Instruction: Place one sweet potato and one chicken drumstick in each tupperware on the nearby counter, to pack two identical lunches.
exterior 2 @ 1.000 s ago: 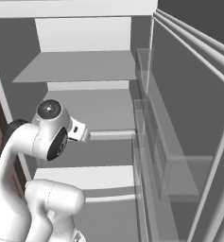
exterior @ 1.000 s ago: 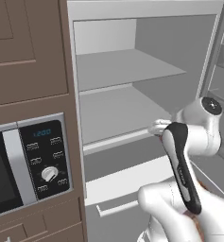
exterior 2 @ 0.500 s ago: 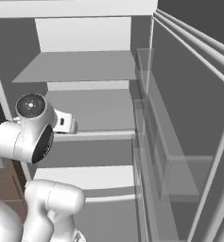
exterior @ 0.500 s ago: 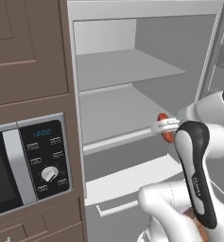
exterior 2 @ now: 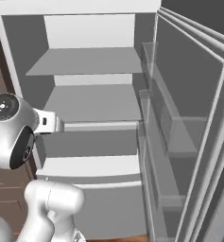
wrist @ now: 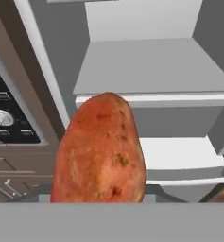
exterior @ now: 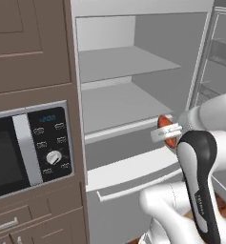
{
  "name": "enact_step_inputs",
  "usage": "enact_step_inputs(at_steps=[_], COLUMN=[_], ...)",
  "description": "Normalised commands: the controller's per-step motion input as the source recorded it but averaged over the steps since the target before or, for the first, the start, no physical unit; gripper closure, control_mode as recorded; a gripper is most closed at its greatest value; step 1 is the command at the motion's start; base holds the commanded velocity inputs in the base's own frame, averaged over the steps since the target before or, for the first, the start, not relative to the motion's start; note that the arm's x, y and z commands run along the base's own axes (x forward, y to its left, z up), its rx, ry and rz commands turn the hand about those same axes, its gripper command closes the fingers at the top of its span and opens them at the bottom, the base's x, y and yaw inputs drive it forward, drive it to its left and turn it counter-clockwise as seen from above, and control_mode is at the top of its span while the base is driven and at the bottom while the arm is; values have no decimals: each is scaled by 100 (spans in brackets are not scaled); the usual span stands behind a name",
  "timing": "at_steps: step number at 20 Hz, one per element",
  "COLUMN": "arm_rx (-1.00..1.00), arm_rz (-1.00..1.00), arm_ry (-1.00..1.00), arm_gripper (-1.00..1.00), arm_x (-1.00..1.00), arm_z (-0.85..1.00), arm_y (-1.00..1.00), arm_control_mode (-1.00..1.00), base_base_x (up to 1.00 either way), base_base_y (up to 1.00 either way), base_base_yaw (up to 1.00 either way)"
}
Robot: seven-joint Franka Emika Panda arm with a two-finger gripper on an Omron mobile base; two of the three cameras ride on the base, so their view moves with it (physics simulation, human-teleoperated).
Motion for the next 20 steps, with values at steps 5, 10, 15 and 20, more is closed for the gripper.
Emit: enact_step_inputs(at_steps=[5,10,15,20], arm_rx=[0,0,0,0], arm_rz=[0,0,0,0], arm_ry=[0,0,0,0], arm_gripper=[100,100,100,100], arm_x=[0,0,0,0], arm_z=[0,0,0,0], arm_y=[0,0,0,0], arm_control_mode=[100,100,100,100], base_base_x=[-81,-37,-17,-3], base_base_y=[13,86,100,100], base_base_yaw=[6,16,24,21])
